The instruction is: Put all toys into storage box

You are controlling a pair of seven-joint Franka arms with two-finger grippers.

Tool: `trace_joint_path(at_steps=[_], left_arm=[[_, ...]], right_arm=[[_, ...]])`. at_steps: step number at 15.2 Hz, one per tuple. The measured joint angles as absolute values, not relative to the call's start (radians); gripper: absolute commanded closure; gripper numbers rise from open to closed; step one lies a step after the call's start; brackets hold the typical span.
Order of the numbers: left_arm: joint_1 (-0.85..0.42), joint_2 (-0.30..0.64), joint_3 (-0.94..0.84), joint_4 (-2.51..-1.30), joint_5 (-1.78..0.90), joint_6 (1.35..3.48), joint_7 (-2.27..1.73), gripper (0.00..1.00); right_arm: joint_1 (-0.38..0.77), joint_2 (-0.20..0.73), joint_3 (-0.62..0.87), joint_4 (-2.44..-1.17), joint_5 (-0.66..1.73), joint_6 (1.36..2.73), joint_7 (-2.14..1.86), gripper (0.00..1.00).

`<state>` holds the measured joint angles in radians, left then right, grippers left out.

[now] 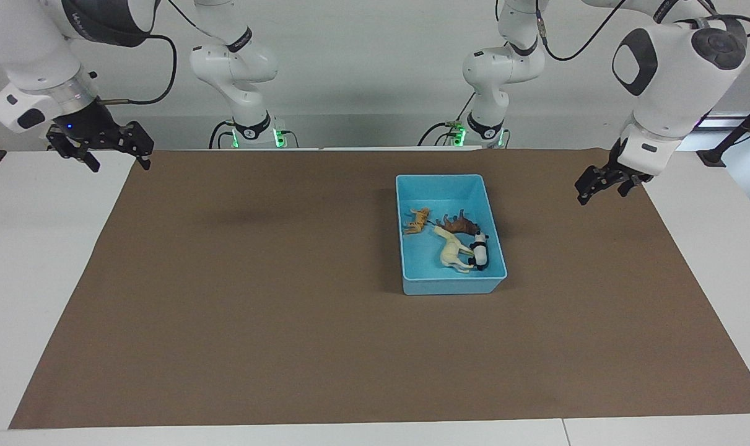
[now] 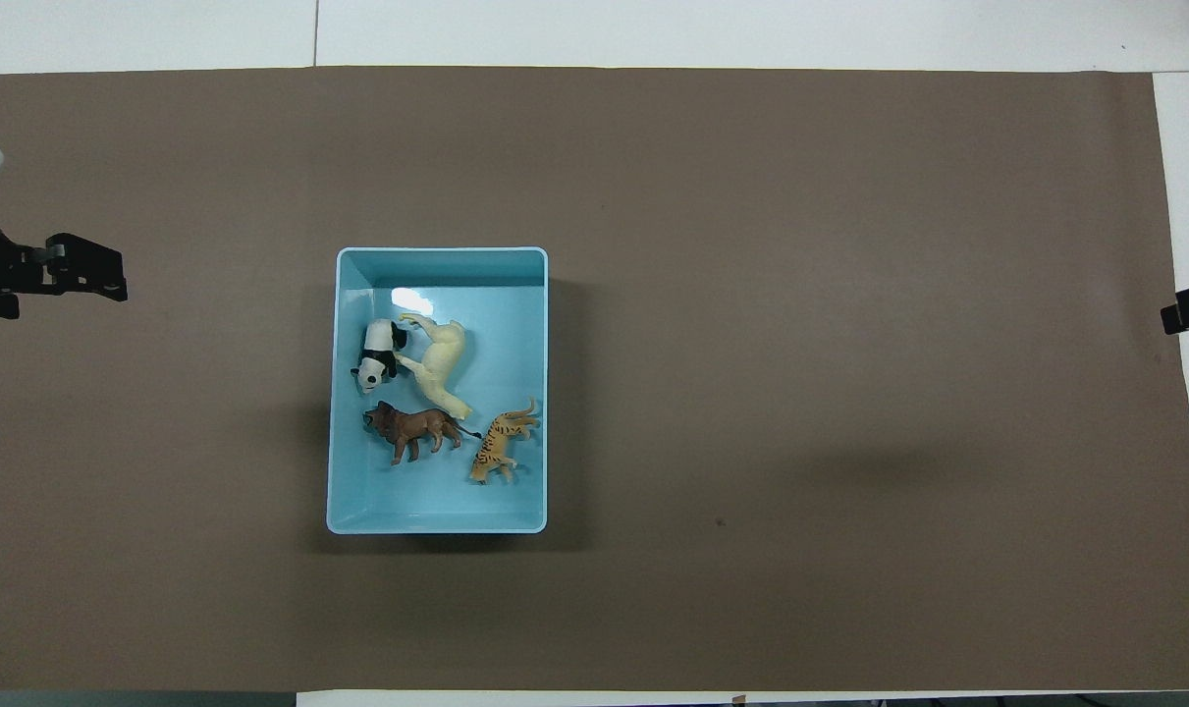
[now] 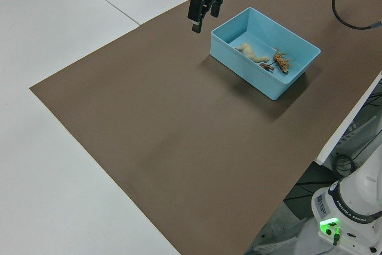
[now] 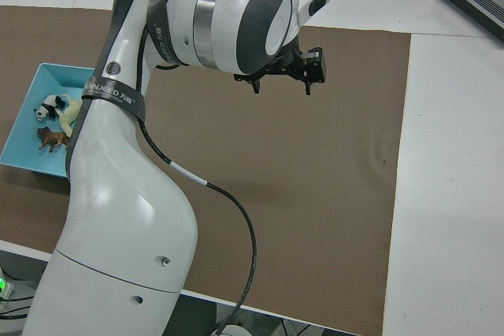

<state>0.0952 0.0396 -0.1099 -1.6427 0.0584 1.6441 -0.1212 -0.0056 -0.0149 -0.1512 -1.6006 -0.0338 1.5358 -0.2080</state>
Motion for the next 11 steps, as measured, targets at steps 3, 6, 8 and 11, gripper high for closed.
trace_joint_path(at_steps=[3,6,8,11], left_arm=[[0.092,0.030,-0.116,-1.629,0.058,1.605,-0.118,0.00],[0.089,-0.019,-0.117,-1.682,0.058,1.602,-0.117,0.00],[0.089,-0.047,-0.113,-1.708,0.058,1.590,-0.114,0.07],[0.089,-0.057,-0.112,-1.707,0.058,1.563,-0.094,0.00]], right_arm=[[-0.006,-0.015,-0.151,-1.601,-0.034,1.536,-0.208,0.00],[-0.006,-0.015,-0.151,-1.601,-0.034,1.536,-0.208,0.00],[-0.007,-0.015,-0.152,-1.601,-0.034,1.536,-0.208,0.00],[-0.008,-0.015,-0.153,-1.601,-0.034,1.536,-0.208,0.00]])
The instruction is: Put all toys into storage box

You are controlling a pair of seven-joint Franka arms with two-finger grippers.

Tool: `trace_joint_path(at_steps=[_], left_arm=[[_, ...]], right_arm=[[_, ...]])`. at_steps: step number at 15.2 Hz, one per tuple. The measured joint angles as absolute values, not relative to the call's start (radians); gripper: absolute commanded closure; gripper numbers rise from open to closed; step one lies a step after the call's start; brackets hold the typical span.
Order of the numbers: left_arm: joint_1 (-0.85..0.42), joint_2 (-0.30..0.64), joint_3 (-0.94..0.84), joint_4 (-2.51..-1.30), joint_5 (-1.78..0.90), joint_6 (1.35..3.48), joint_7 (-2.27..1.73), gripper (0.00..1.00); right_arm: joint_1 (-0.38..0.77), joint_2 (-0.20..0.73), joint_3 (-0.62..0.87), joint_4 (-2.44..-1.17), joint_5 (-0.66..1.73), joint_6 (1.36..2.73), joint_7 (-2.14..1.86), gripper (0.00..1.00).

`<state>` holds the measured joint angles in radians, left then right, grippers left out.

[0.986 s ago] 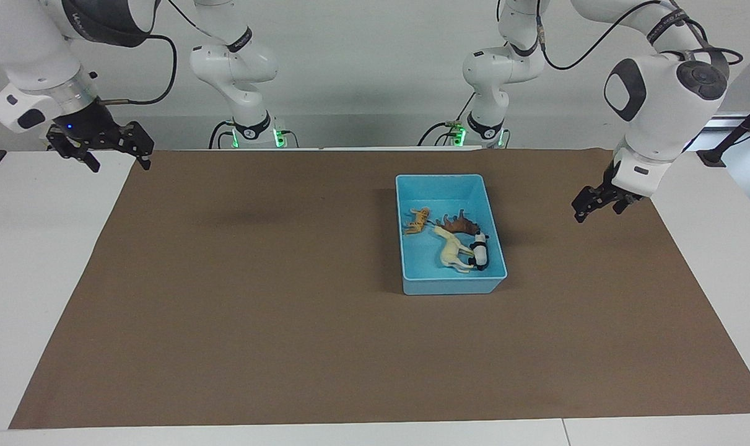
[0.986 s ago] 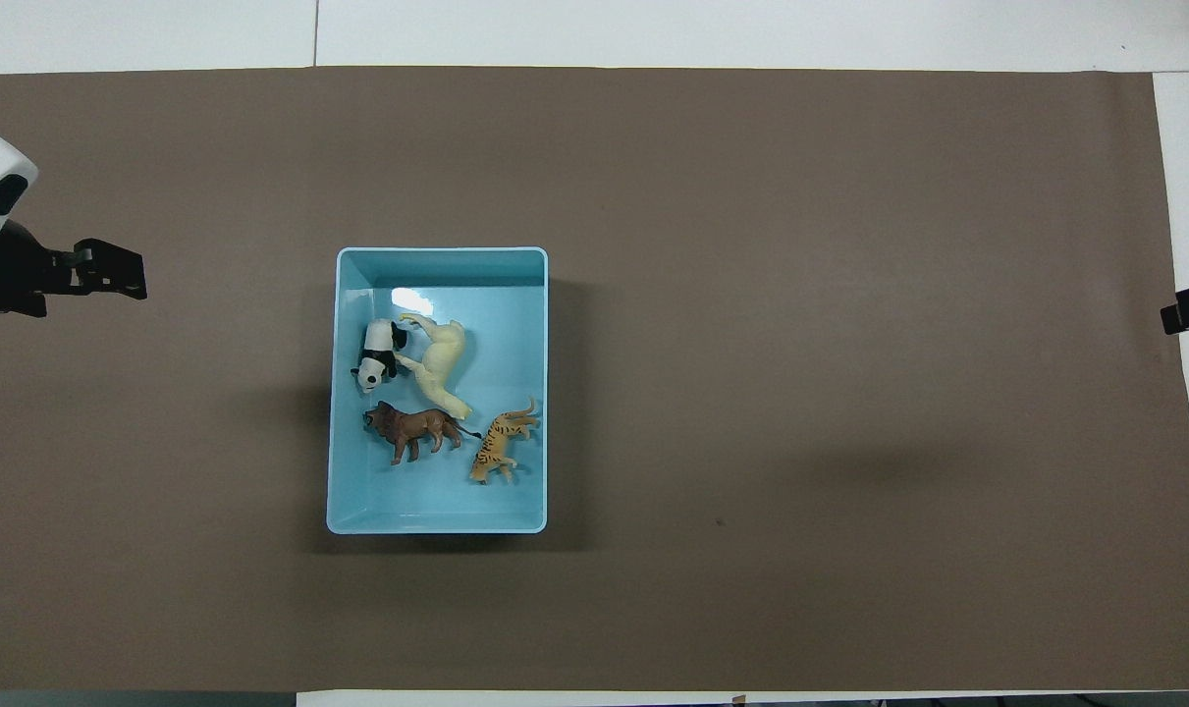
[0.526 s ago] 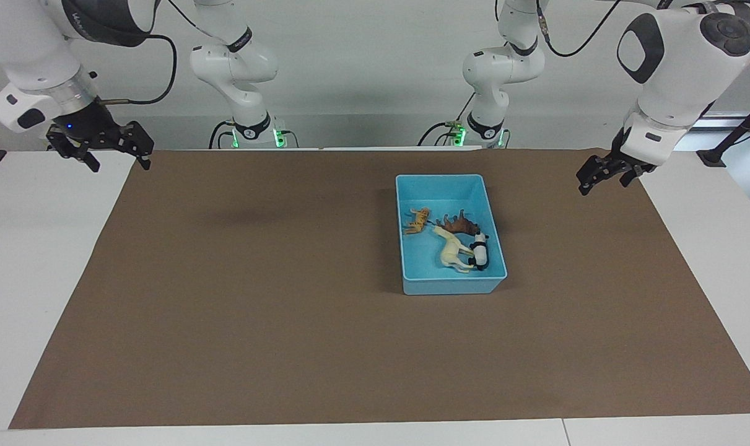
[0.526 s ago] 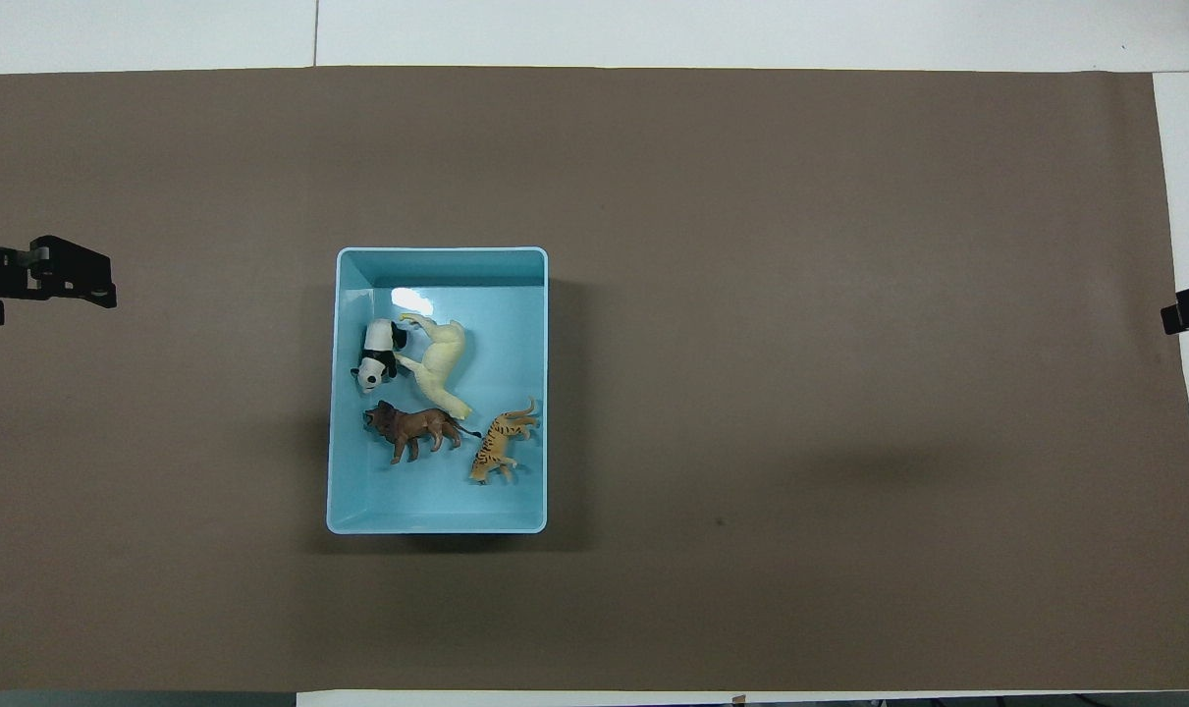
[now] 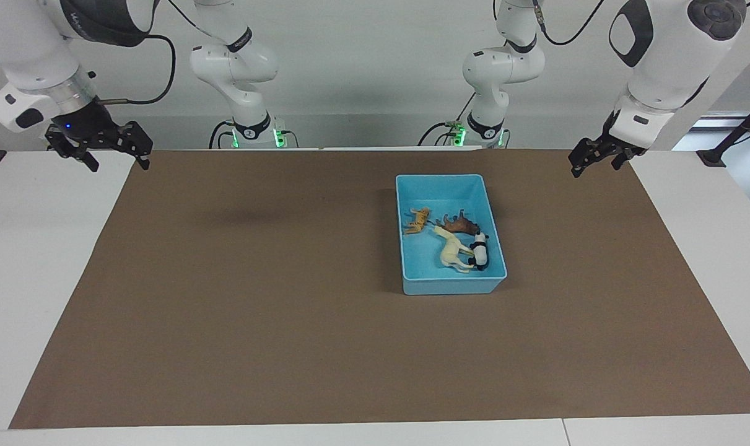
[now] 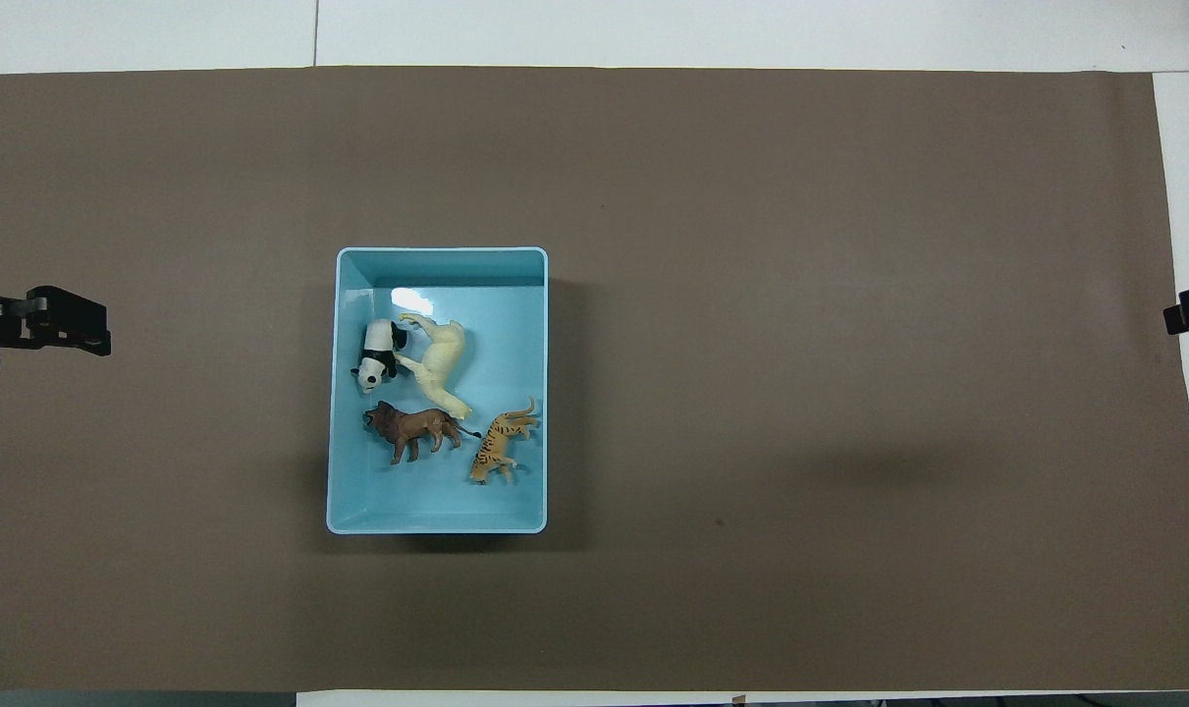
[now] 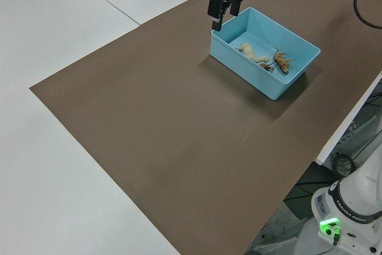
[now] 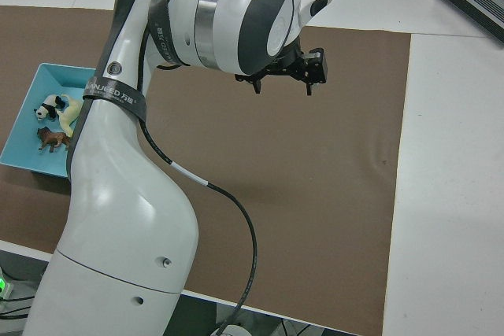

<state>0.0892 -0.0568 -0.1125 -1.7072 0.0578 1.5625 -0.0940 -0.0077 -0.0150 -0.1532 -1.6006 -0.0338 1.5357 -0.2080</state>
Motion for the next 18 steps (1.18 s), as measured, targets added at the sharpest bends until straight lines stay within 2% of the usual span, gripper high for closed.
trace_joint_path(at_steps=[18], left_arm=[[0.086,-0.057,-0.116,-1.705,0.042,1.572,-0.038,0.00]], right_arm=[[-0.008,-0.015,-0.153,-1.601,-0.034,1.536,-0.208,0.00]])
